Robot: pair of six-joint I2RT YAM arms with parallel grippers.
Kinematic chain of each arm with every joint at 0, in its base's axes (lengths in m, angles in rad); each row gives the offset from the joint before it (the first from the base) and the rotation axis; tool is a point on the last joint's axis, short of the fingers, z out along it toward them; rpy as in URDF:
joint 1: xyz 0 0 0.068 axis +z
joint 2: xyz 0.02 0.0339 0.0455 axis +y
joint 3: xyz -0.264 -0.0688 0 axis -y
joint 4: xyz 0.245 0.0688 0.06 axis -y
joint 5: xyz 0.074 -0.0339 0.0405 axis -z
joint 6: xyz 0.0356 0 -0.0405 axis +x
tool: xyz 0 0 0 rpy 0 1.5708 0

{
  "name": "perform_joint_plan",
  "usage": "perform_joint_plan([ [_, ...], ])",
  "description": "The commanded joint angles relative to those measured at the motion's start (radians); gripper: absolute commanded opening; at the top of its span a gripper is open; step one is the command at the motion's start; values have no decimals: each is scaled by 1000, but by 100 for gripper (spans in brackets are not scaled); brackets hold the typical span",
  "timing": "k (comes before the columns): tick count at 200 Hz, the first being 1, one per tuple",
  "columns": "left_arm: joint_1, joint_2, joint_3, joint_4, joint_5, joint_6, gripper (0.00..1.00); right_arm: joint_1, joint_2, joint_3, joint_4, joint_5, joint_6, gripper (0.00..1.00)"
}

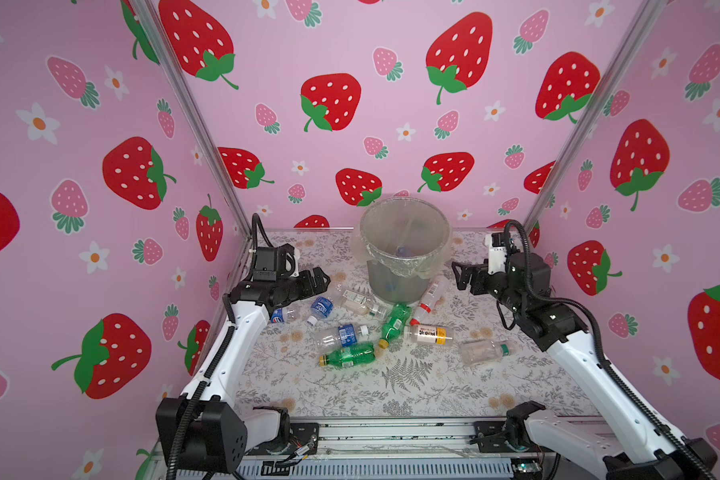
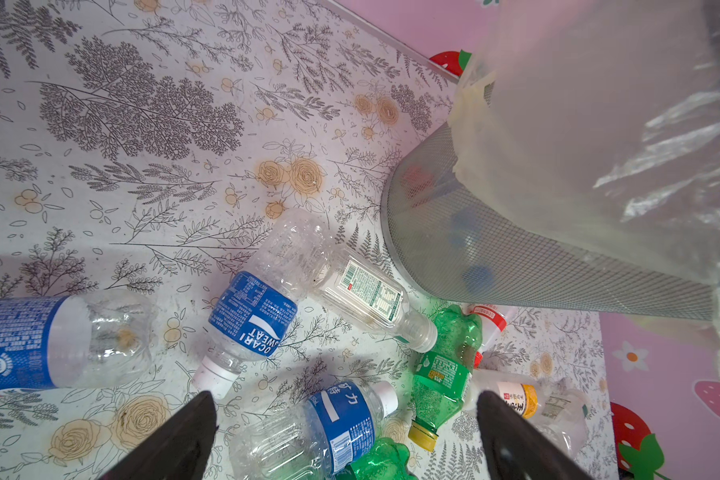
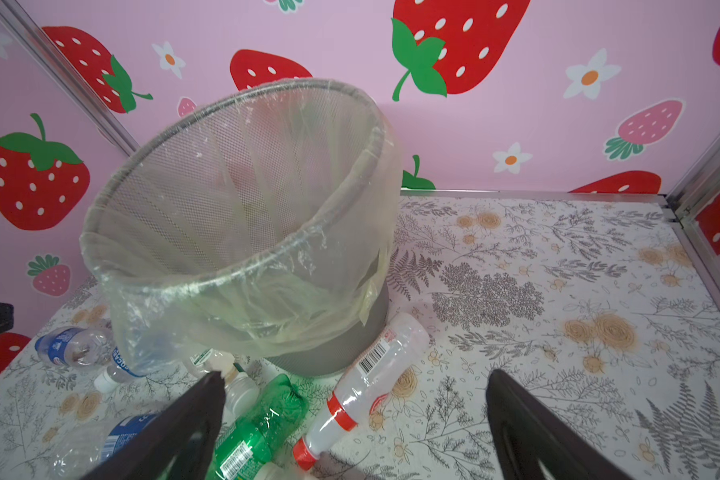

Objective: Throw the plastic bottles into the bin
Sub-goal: 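Carry the clear bottle over the bin and open the right gripper, then withdraw the right gripper from the bin while the left gripper reaches toward the green bottles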

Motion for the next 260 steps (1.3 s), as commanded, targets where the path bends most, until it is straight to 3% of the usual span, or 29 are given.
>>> perform_joint_plan([
  [1,6,-18,8,-3,4,15,99,-5,-45,-37,-7,-1,19,99],
  [166,-27,-123,-10,-97,46,55,99,-10,-83,-199,7,30,-7,99],
  [214,-98,-166,-31,-145,50,39,99,-10,-64,-218,36,19,9,99],
  [260,-225,-182,-8,-221,-44,80,99,-11,-84,-244,33,6,30,99],
])
